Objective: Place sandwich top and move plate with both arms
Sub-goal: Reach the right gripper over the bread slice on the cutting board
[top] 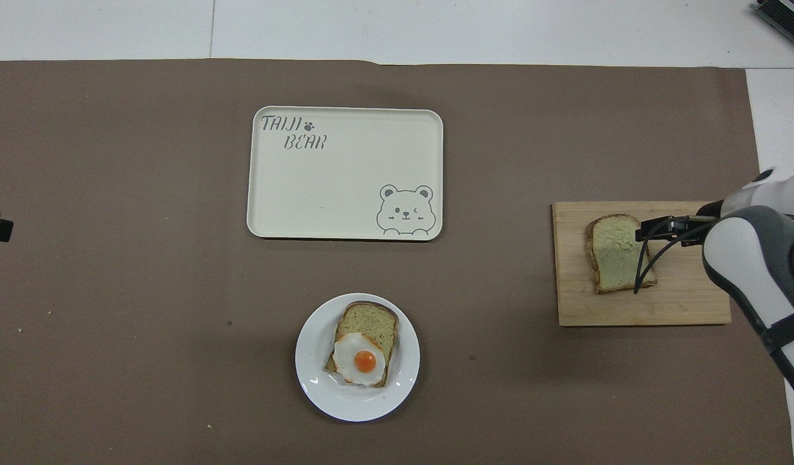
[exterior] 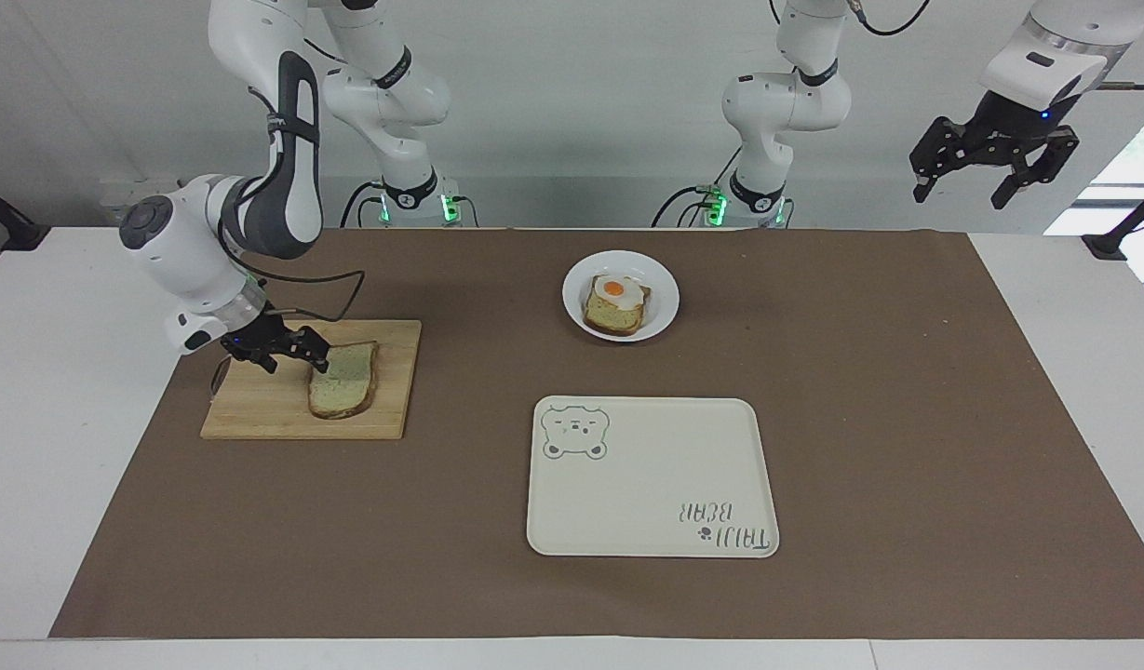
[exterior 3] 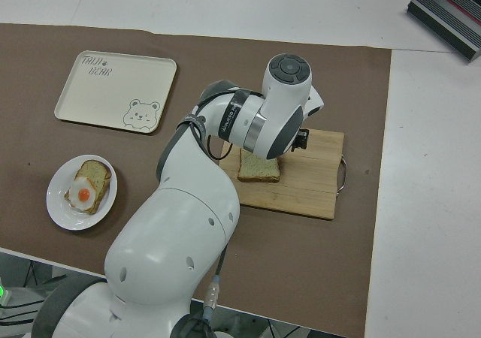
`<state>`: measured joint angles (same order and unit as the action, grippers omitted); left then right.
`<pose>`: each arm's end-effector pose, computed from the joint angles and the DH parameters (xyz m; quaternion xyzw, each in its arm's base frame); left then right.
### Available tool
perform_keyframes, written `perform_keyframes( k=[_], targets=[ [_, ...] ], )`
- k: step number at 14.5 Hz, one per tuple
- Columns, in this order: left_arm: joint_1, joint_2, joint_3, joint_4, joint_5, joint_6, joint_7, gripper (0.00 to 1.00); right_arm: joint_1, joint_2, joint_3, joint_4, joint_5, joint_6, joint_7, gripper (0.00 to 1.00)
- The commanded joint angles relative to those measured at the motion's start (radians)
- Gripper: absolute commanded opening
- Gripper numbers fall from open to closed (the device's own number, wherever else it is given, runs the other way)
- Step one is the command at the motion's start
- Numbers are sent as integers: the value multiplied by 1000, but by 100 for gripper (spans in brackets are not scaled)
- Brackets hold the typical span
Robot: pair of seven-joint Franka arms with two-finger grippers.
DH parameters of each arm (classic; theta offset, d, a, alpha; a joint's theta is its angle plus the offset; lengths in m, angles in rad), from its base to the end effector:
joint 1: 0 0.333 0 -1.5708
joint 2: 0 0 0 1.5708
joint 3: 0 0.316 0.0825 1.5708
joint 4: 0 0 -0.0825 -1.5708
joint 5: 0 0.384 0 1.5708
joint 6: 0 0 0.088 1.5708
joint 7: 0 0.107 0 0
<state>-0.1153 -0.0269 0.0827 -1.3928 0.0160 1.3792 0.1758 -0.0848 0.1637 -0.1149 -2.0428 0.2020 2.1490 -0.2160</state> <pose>0.5224 -0.0143 0.7042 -0.9947 0.1024 -0.0061 0.0072 0.5636 -0.1042 0.3590 -0.9957 0.0489 0.0118 0.0776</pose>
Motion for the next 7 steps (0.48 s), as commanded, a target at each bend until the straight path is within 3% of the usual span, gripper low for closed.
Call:
perform_keyframes(
  k=[1,7],
  targets=[
    [-12,-7,12,8,-4,-17,-10,100,-9,20,4,-23,39,61,-57,100],
    [-12,-7,12,6,-2,-17,-10,100,-15,34,4,-88,66,124,-59,100]
  ],
)
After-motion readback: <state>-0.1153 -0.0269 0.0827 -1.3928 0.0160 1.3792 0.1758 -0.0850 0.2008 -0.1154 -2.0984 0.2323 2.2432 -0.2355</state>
